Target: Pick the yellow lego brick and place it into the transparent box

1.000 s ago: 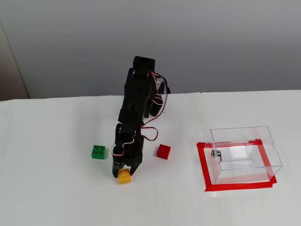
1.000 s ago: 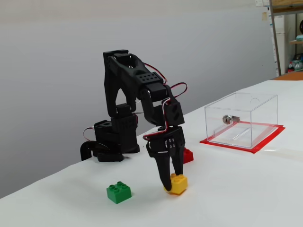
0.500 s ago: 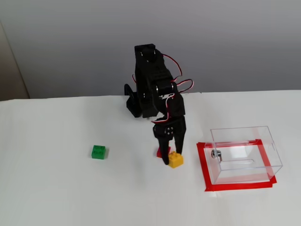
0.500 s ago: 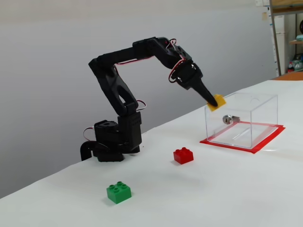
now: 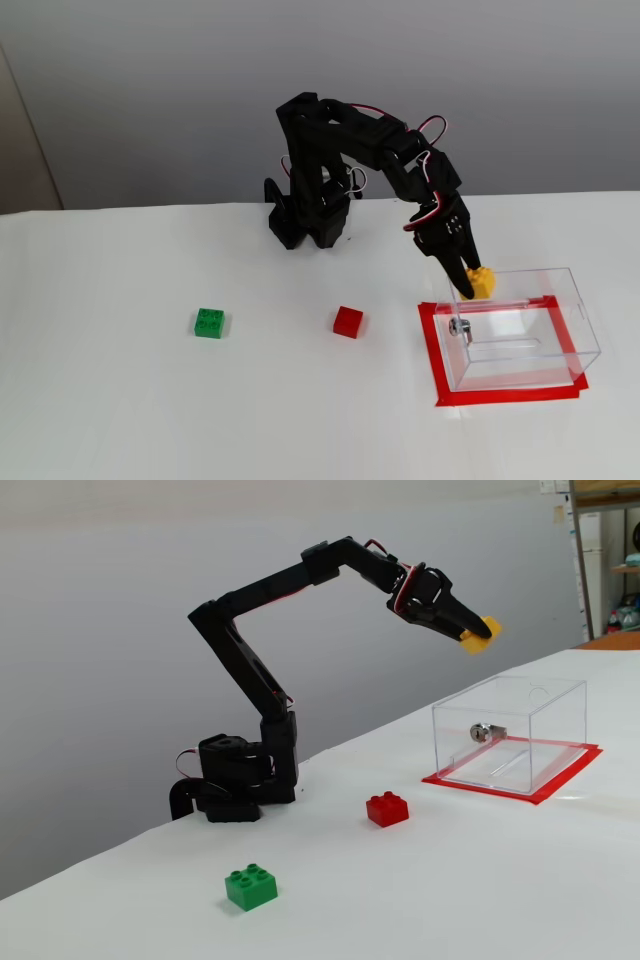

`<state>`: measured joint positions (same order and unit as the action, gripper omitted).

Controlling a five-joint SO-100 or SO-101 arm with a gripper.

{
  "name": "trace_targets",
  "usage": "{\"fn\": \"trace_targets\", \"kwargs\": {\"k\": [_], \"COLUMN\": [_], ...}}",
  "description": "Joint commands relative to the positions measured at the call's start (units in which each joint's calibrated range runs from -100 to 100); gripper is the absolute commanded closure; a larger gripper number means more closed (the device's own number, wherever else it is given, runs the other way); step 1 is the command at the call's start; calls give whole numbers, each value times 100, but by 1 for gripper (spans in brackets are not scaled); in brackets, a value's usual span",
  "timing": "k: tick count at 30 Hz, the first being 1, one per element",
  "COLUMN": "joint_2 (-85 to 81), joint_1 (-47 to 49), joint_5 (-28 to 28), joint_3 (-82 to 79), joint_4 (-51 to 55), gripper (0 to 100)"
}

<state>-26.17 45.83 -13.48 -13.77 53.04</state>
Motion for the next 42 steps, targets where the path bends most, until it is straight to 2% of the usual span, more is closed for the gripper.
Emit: {"fn": "trace_targets", "kwargs": {"k": [1,9,24,30,32,42], "joint_2": [390,1221,1272,1264,1264,1035], "joint_1": [485,892,759,677,655,603], "joint_5": [17,17,17,17,12,12], "joint_3": [626,1522,1549,1549,1558,1467], "joint_4": [-56,-56,22,31,31,31], "gripper": [95,95,94,73,70,69]}}
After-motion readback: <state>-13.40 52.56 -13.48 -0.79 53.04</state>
